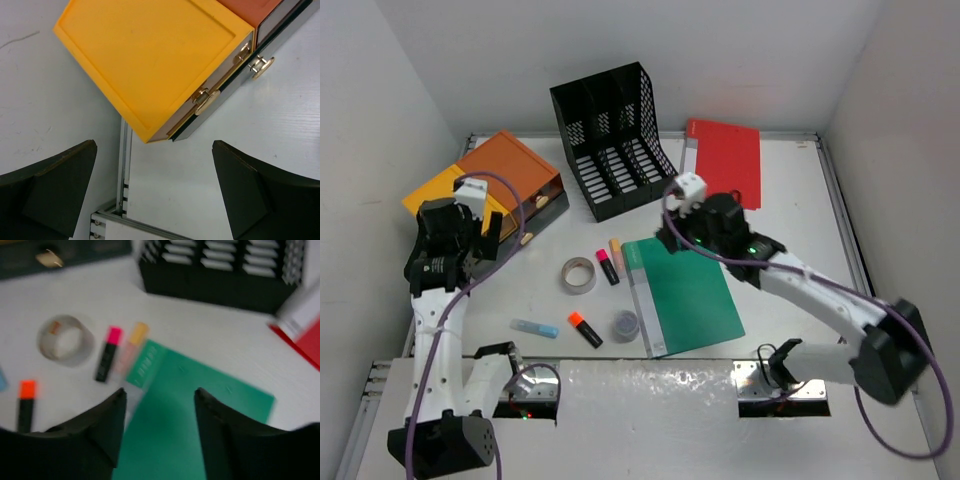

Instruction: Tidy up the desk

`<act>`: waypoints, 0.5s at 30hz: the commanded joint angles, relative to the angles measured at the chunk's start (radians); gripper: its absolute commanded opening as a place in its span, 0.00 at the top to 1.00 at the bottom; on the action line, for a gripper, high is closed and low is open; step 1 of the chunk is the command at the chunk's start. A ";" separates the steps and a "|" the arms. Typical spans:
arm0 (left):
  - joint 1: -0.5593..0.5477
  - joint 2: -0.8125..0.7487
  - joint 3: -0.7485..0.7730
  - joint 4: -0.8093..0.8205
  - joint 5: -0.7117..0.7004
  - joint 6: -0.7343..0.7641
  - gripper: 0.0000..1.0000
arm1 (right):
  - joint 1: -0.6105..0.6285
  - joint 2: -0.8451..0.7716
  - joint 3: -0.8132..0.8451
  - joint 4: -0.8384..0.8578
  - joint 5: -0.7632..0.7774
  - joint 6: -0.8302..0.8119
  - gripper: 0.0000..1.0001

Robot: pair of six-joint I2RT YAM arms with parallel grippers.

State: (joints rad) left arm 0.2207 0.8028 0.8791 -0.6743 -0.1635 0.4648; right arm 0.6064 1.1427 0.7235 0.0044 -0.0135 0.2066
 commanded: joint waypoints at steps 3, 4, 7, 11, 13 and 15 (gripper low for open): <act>0.028 0.123 0.178 0.012 0.062 -0.029 0.00 | 0.105 0.363 0.408 0.121 -0.118 -0.012 0.61; 0.029 0.143 0.222 0.012 0.071 -0.035 0.00 | 0.121 0.432 0.475 0.094 -0.129 -0.012 0.62; 0.032 0.223 0.296 0.004 0.082 -0.052 0.00 | 0.159 0.684 0.755 0.055 -0.193 -0.007 0.35; 0.046 0.286 0.336 0.024 0.081 -0.058 0.00 | 0.205 0.926 1.064 0.077 -0.200 -0.019 0.21; 0.063 0.325 0.351 0.031 0.085 -0.054 0.00 | 0.223 1.047 1.157 0.072 -0.210 -0.029 0.19; 0.081 0.370 0.362 0.041 0.099 -0.051 0.00 | 0.236 1.142 1.276 0.062 -0.212 -0.036 0.19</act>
State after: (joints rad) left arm 0.2726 1.1332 1.2003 -0.6731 -0.0849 0.4282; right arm 0.8150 2.2013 1.8725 0.0647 -0.1902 0.1917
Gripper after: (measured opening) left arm 0.996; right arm 0.810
